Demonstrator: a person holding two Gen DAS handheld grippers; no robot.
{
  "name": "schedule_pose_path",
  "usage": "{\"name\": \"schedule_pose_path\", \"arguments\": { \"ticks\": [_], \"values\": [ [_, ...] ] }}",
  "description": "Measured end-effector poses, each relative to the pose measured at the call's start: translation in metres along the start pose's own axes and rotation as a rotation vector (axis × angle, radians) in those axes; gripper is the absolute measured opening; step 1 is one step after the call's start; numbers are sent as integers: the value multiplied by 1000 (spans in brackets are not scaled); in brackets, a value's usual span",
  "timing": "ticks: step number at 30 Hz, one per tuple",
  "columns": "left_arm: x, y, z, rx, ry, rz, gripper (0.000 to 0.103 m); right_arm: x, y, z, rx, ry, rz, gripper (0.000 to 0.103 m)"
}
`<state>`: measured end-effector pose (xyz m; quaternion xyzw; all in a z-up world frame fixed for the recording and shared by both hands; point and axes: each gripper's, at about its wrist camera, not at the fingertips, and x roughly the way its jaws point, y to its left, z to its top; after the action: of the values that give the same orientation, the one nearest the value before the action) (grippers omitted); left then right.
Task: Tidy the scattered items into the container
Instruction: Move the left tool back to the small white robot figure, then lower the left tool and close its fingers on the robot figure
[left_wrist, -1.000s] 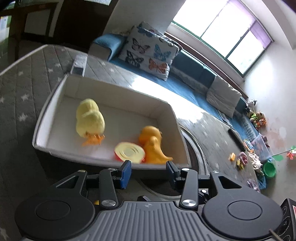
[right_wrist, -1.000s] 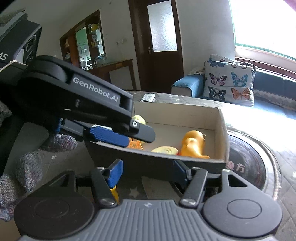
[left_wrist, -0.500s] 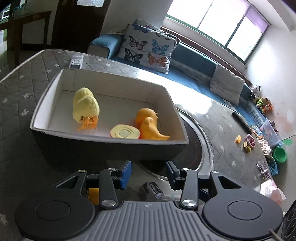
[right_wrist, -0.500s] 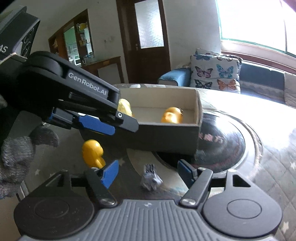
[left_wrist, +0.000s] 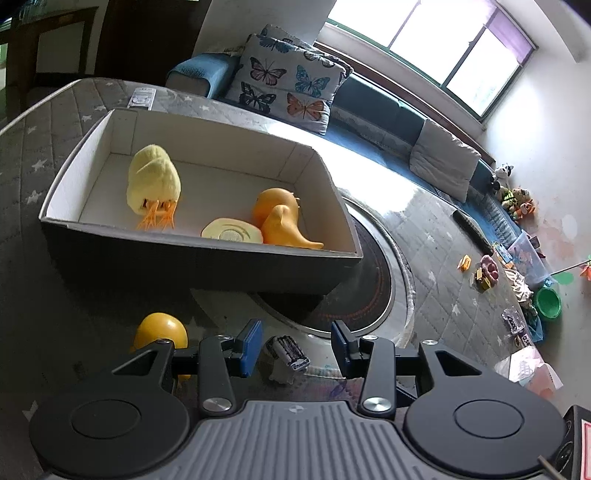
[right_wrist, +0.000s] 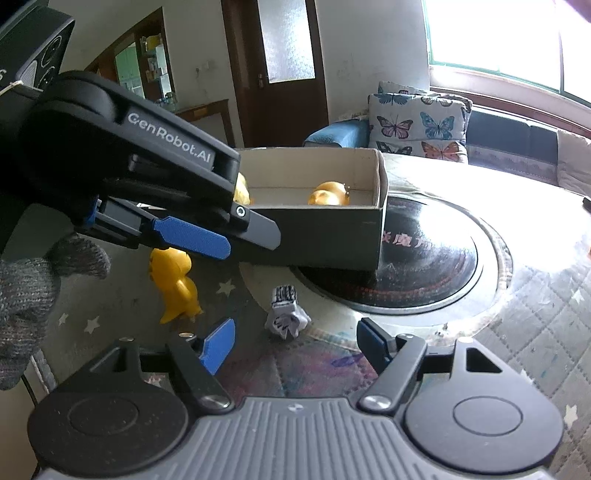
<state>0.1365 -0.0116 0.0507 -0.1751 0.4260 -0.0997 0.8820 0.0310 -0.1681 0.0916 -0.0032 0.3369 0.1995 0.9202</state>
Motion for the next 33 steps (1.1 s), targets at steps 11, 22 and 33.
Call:
{"name": "schedule_pose_path", "arguments": {
  "ticks": [11,22,33],
  "values": [
    [5,1,-3,-14,13,8,44,3,1,-6,-2,17,0,74],
    [10,4,-5,-36,11,-5,44,5,-2,-12,9,35,5,73],
    [22,8,-2,-80,26,-12,44,14,-4,-12,17,47,3,70]
  ]
}}
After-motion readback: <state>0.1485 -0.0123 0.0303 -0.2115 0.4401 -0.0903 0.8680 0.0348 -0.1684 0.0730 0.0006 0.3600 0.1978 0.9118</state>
